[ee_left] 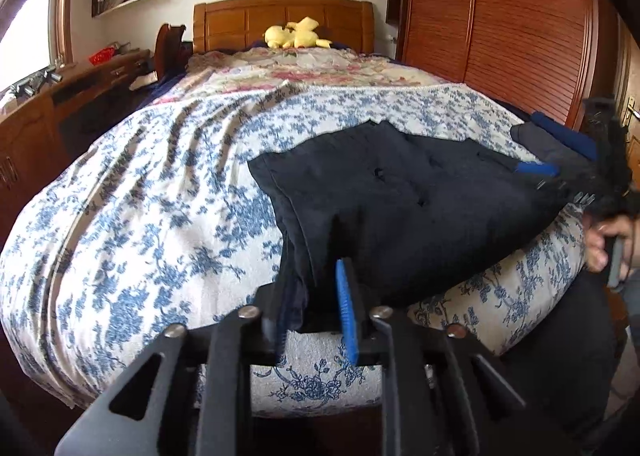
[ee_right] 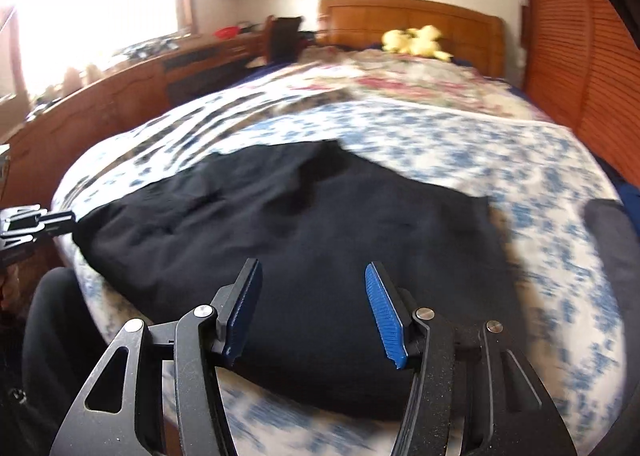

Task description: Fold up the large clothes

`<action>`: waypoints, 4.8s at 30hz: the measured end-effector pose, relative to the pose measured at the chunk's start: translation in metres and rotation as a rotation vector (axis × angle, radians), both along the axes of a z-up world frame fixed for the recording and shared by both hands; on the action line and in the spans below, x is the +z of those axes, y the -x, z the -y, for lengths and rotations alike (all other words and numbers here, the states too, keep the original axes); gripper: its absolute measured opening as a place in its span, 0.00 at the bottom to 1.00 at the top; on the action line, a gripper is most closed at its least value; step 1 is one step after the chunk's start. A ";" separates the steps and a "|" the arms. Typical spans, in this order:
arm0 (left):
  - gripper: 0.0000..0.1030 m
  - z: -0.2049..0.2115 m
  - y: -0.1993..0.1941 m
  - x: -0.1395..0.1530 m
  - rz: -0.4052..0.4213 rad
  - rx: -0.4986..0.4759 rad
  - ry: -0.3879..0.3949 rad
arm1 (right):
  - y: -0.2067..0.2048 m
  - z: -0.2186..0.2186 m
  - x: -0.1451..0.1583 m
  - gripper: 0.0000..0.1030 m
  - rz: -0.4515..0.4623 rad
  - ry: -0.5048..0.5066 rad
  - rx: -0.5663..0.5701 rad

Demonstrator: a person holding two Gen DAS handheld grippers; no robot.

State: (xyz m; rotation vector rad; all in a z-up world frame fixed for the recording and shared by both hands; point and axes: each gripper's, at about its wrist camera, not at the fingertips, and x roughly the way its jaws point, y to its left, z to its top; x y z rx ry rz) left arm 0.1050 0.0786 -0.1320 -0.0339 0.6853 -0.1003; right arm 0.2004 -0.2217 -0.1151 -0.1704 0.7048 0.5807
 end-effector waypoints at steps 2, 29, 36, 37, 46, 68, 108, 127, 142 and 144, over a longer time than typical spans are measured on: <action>0.24 0.001 0.001 0.005 0.013 -0.002 0.001 | -0.004 -0.017 -0.012 0.53 -0.035 -0.003 0.030; 0.39 0.115 -0.059 -0.007 -0.046 -0.197 0.002 | 0.008 0.108 -0.017 0.54 -0.032 0.039 -0.194; 0.39 0.134 -0.077 -0.007 -0.054 -0.229 -0.026 | 0.018 0.120 -0.014 0.54 0.024 0.024 -0.241; 0.39 0.136 -0.078 -0.008 -0.055 -0.233 -0.029 | 0.019 0.121 -0.013 0.54 0.038 0.026 -0.254; 0.39 0.151 -0.080 -0.024 -0.087 -0.255 -0.037 | -0.002 0.138 -0.035 0.57 -0.047 0.020 -0.336; 0.42 0.155 -0.081 -0.043 -0.102 -0.244 -0.041 | -0.007 0.136 -0.066 0.69 -0.091 0.016 -0.348; 0.43 -0.049 0.023 0.016 0.024 0.064 0.046 | 0.020 -0.191 0.016 0.11 -0.082 -0.105 0.366; 0.43 -0.021 0.012 0.031 0.065 0.043 0.020 | 0.015 -0.146 0.060 0.46 0.078 -0.011 0.251; 0.43 0.012 -0.033 0.023 0.009 0.020 0.059 | -0.007 -0.106 -0.024 0.35 -0.112 0.006 0.268; 0.43 0.010 -0.039 0.020 -0.017 0.025 0.093 | -0.007 -0.103 -0.023 0.35 -0.113 -0.013 0.271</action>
